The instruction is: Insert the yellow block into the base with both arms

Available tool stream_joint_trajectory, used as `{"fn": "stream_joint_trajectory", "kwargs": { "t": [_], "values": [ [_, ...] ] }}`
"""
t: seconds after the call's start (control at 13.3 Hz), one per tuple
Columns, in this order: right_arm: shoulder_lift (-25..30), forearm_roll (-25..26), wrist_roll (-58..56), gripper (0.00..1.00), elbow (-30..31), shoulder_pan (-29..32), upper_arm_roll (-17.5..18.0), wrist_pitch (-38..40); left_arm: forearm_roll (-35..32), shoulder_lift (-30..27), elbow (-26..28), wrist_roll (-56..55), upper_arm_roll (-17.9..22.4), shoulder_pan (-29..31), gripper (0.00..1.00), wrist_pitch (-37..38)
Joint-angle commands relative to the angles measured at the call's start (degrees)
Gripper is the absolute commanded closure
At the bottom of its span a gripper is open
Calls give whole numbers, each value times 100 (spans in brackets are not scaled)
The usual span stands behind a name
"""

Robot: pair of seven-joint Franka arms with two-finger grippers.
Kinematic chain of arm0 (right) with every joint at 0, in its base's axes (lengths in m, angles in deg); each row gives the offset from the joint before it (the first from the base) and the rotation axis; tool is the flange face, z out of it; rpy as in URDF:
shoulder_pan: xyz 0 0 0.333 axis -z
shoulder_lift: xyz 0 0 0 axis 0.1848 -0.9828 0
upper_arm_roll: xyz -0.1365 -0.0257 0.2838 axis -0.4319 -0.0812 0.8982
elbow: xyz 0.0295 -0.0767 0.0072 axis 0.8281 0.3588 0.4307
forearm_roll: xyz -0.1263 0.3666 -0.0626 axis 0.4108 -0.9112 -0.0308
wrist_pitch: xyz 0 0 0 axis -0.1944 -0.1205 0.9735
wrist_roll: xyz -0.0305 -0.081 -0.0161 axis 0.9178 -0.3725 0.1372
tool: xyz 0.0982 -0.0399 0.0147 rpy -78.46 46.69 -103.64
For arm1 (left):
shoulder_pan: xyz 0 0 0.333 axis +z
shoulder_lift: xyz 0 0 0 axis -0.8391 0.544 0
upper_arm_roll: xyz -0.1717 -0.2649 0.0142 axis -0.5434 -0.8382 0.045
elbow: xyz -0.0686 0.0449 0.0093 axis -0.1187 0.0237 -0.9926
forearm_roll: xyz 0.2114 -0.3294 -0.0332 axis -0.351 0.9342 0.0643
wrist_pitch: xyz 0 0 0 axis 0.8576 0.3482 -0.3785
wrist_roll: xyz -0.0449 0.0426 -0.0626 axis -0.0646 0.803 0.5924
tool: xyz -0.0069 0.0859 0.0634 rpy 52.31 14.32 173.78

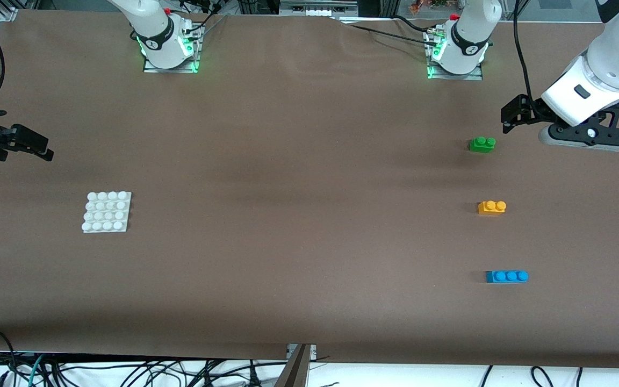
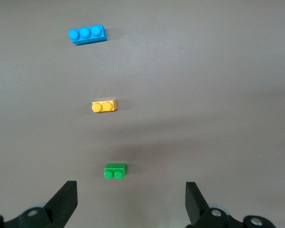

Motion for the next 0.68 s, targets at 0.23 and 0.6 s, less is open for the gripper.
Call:
{"fn": "stream_joint_trajectory", "kwargs": {
  "t": [0.23,0.6],
  "values": [
    [-38,36,-24,0,-114,64,41,42,-66,8,-142,-65,-62,-51,0,136],
    [-56,45,-16,0,-114,64,41,42,-75,25,-151,-65,-89,-43,0,127]
  ]
}}
